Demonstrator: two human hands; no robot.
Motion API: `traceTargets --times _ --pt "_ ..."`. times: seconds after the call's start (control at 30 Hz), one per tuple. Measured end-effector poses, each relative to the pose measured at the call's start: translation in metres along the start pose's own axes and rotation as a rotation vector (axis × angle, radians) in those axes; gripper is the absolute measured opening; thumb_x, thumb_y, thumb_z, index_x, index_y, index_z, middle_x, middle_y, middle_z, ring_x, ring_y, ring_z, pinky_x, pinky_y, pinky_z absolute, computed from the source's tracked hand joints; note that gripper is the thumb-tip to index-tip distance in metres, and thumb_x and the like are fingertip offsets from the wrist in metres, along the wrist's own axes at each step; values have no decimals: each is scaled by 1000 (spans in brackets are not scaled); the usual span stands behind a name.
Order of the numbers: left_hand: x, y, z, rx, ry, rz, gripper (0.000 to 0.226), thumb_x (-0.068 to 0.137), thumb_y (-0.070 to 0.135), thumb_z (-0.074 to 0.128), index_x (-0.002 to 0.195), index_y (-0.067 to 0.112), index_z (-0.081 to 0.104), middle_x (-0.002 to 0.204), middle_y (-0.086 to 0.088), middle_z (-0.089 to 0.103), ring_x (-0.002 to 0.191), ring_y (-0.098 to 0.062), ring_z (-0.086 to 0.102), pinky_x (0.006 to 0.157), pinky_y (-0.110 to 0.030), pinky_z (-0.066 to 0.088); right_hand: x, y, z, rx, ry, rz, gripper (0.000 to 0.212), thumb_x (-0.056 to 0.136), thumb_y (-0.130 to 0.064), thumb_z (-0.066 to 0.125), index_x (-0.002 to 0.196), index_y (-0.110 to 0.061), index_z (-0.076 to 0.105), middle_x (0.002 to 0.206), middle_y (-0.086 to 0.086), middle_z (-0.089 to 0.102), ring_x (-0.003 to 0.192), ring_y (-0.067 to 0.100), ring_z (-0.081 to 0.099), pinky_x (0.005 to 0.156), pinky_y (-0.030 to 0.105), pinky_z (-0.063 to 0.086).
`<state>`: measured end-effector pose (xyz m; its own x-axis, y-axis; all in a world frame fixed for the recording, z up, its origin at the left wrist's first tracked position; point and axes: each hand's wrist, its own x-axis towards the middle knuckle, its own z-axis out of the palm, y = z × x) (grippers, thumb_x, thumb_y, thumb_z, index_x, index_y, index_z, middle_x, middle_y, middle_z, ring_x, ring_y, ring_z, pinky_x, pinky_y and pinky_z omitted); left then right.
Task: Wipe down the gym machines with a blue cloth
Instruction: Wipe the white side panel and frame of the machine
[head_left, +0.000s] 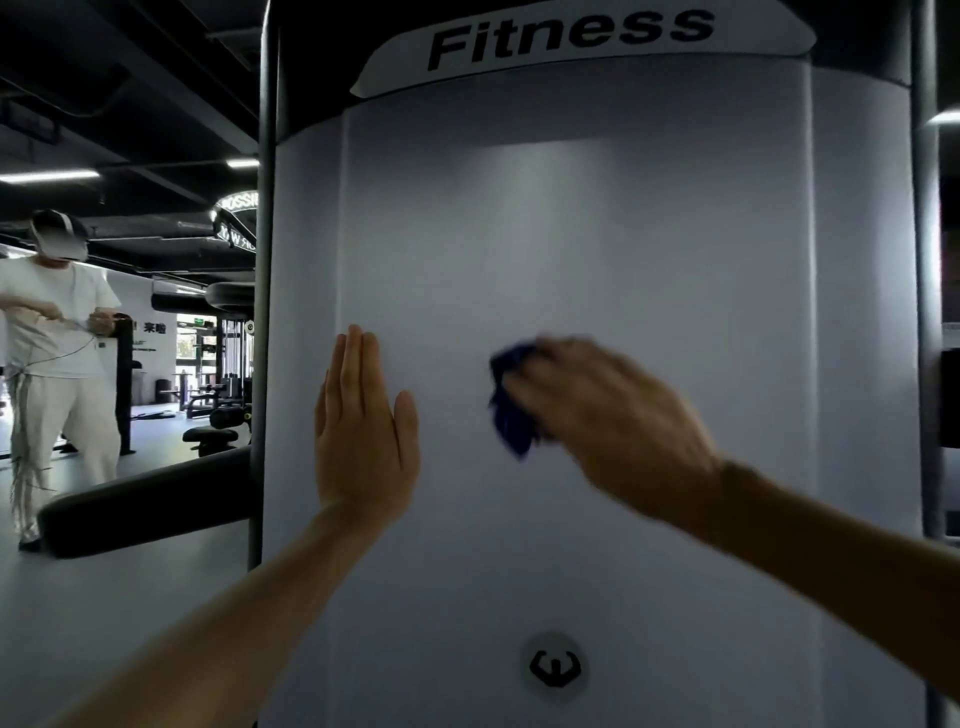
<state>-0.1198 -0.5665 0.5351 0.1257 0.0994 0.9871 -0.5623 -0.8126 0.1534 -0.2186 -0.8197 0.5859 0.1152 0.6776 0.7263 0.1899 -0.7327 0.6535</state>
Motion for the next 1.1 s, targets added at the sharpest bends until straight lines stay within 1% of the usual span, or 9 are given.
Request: traceTargets --times 0.13,0.23,0.33,0.43,0.6,0.7,0.83,0.97,1.1 --pt "0 -2 -1 21 -14 4 65 108 34 26 162 -1 22 171 -15 20 159 -28 17 126 -51 26 51 52 -26 -55 147 482 44 107 -24 50 150 -17 48 154 4 49 147 26 38 121 40 29" --pt "1 -2 -1 17 -18 4 65 108 35 26 163 0 22 171 -14 19 159 -27 17 126 -50 25 52 31 -18 -54 214 622 48 106 -23 53 153 -15 46 158 3 45 151 26 32 123 44 29" --pt "1 -3 -3 -25 -52 -15 66 108 39 25 164 5 19 173 -8 16 160 -21 13 128 -43 21 4 -15 -1 -17 197 515 51 101 -14 60 151 -11 50 156 7 48 149 30 36 121 48 32" --pt "4 -14 -12 -70 -114 12 64 108 40 22 166 13 16 173 4 9 160 -11 8 126 -32 15 -55 -58 4 -33 80 352 56 98 -4 60 152 -11 47 159 6 43 152 28 33 124 47 28" --pt "9 -35 -28 -81 -211 117 58 111 32 26 167 17 15 174 7 11 160 -7 7 127 -35 18 -38 -85 7 -40 28 371 67 86 0 72 150 -8 51 158 8 45 150 29 33 125 45 24" --pt "11 -44 -32 -73 -243 150 57 112 31 25 167 17 16 174 7 11 160 -7 7 127 -34 18 27 -109 23 -86 -31 284 65 87 -8 60 151 -7 48 158 12 44 150 34 33 127 46 20" --pt "17 -60 -37 -49 -329 235 63 107 35 25 166 15 15 174 3 11 160 -9 9 128 -36 22 86 -138 47 -122 -144 188 63 96 -20 31 158 -6 32 165 14 31 155 34 21 129 47 9" --pt "18 -51 -46 -17 -343 210 63 108 38 22 166 17 11 174 5 7 159 -5 5 128 -33 20 73 -112 44 -144 -104 120 58 100 -16 27 155 -9 39 161 10 39 152 30 31 128 43 18" --pt "10 -19 -43 -1 -323 68 69 107 46 17 166 13 6 173 6 -3 160 -7 -1 125 -29 11 15 -72 20 -78 87 323 45 103 -8 46 148 -9 53 155 9 49 148 28 40 123 47 31"
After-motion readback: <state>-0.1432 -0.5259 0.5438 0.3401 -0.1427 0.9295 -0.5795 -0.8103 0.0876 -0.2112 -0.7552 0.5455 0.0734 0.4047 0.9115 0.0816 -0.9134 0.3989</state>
